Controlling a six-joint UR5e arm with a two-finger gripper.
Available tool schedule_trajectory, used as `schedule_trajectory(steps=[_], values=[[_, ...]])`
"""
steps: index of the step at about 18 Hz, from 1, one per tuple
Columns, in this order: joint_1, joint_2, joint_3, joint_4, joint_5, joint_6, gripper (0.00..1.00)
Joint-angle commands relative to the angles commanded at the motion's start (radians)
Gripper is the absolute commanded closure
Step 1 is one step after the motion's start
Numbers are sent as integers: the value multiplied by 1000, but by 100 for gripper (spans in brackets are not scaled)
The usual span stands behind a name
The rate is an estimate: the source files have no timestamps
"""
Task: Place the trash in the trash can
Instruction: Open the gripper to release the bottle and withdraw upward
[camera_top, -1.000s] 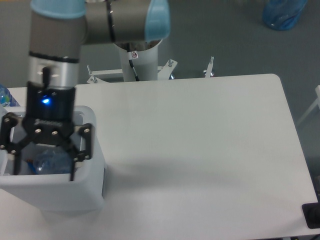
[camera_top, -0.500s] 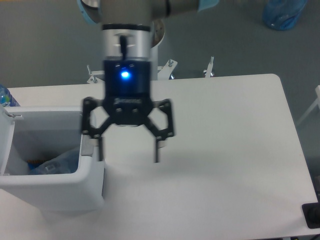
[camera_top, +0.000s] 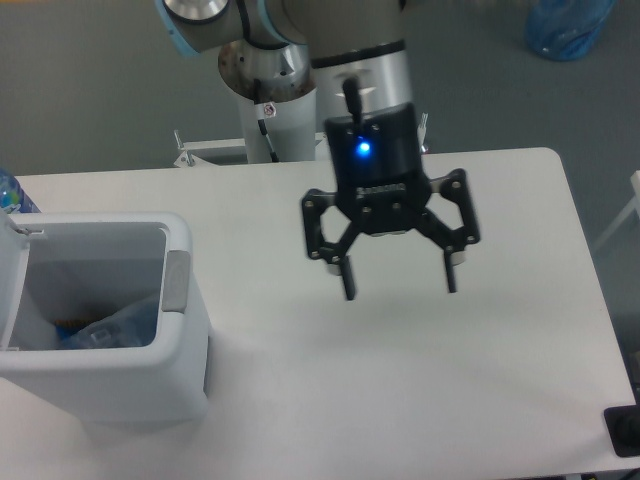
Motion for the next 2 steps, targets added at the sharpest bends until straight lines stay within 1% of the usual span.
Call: schedule_trajectory(steps=[2], values=[[29, 12, -12, -9, 0, 31, 0]])
